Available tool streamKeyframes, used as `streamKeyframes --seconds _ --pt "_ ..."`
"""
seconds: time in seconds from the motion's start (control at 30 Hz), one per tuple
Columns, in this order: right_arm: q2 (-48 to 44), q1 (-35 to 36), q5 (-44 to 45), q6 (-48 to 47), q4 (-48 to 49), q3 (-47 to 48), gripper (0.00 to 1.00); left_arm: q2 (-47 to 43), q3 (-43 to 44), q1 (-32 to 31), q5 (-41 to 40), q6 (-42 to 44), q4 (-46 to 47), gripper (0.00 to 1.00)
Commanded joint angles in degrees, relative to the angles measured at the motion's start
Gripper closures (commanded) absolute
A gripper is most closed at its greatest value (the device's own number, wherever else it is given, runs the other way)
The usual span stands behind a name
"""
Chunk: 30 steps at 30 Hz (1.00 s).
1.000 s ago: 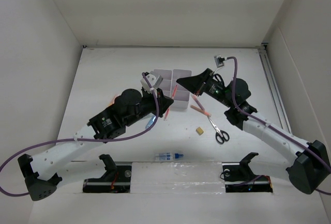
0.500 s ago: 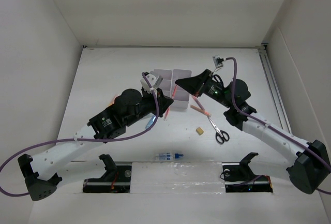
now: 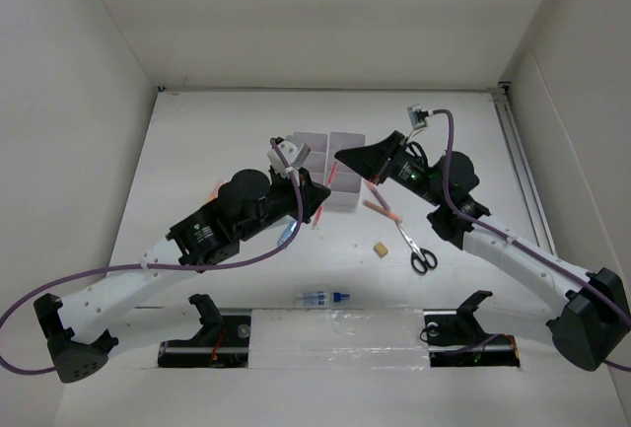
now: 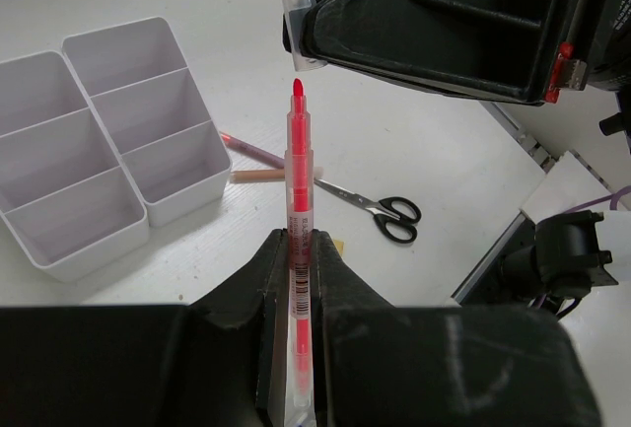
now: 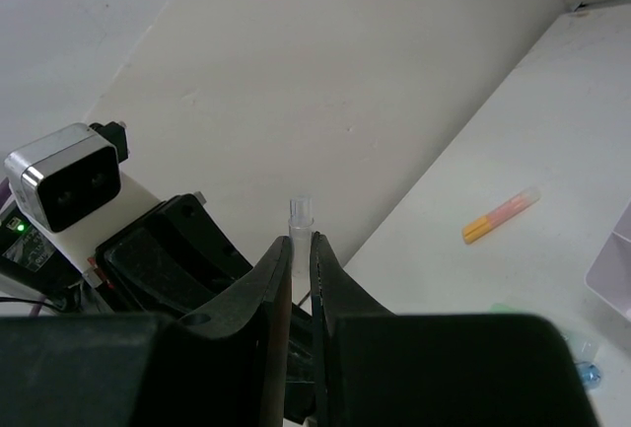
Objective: Sort the stationery into containers
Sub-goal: Close the pen cap on the pen.
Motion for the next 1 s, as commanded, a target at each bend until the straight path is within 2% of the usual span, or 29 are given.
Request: streamKeyframes --seconds 0.0,0.43,0.97 --pt "-0.07 0.01 0.60 -0.91 4.09 -0.71 1.00 -1.44 2.35 0.11 -0.19 0.69 1.07 1.00" --pt "-0.06 -0.52 0.96 -1.53 4.09 -2.29 1.00 -1.35 2.35 0.11 2.35 0.69 1.07 1.00" --pt "-1.12 -0.52 0.43 -0.91 4.61 -2.38 1.00 -0.74 2.88 0.11 0.78 -0.54 1.07 1.00"
